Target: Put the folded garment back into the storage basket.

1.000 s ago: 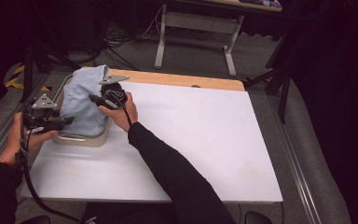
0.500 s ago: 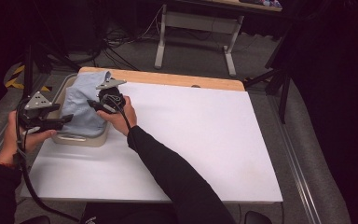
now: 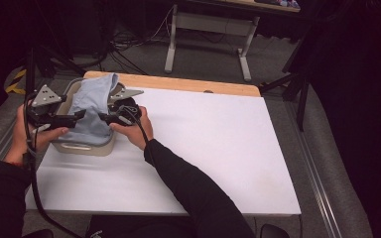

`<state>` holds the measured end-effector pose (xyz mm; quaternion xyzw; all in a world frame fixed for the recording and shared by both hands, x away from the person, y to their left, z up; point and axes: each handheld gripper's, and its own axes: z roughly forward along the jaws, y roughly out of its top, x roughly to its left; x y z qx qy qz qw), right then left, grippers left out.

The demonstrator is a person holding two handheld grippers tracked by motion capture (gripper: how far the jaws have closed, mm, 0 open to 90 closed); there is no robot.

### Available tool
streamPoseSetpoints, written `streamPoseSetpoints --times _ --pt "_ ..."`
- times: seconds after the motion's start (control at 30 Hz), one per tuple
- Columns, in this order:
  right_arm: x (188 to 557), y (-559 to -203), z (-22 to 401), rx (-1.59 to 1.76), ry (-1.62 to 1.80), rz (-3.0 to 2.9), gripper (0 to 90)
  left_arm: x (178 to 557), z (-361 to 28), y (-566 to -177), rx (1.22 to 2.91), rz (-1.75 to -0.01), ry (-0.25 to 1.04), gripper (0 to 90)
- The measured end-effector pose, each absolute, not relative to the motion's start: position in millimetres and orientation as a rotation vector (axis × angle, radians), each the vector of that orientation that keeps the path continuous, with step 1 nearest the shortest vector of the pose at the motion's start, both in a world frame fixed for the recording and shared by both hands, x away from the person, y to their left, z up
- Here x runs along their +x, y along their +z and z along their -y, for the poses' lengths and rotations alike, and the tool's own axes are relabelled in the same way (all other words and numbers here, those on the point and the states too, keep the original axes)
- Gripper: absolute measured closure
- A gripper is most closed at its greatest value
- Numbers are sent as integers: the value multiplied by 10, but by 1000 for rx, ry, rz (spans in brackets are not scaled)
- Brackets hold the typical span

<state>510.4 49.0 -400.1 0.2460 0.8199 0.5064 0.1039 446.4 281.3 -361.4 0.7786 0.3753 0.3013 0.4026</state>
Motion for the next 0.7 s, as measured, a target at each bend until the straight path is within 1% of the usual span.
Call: streamPoseSetpoints --times 0.13,0.17,0.3,0.33,0.4,0.47,0.5,0.6,0.63,0.7 --pt "5016 -3953 -367 662 1527 -2397 478 4541 -2715 -3563 1984 -934 766 201" --pt "4924 -3910 -263 607 1514 -2361 476 4569 -2675 -3543 1986 -926 767 197" --pt "4808 -3852 -50 562 1566 -2334 455 4652 -2553 -3517 1991 -911 768 187" --pt "4808 -3852 -50 562 1566 -2334 455 4681 -2520 -3515 1990 -904 764 187" --pt "4706 -3798 152 546 1602 -2310 433 4741 -2439 -3516 1999 -903 773 177" --pt "4677 -3785 200 543 1604 -2305 427 4761 -2408 -3518 1994 -901 769 174" --pt "4635 -3767 273 540 1618 -2299 420 4789 -2368 -3510 2003 -899 787 174" --pt "4467 -3716 602 512 1591 -2251 404 4859 -2288 -3510 2007 -901 789 167" --pt "4400 -3702 779 501 1565 -2226 396 4891 -2262 -3512 2015 -907 795 166" --pt "4374 -3698 859 503 1554 -2220 391 4945 -2221 -3515 2033 -910 806 165"
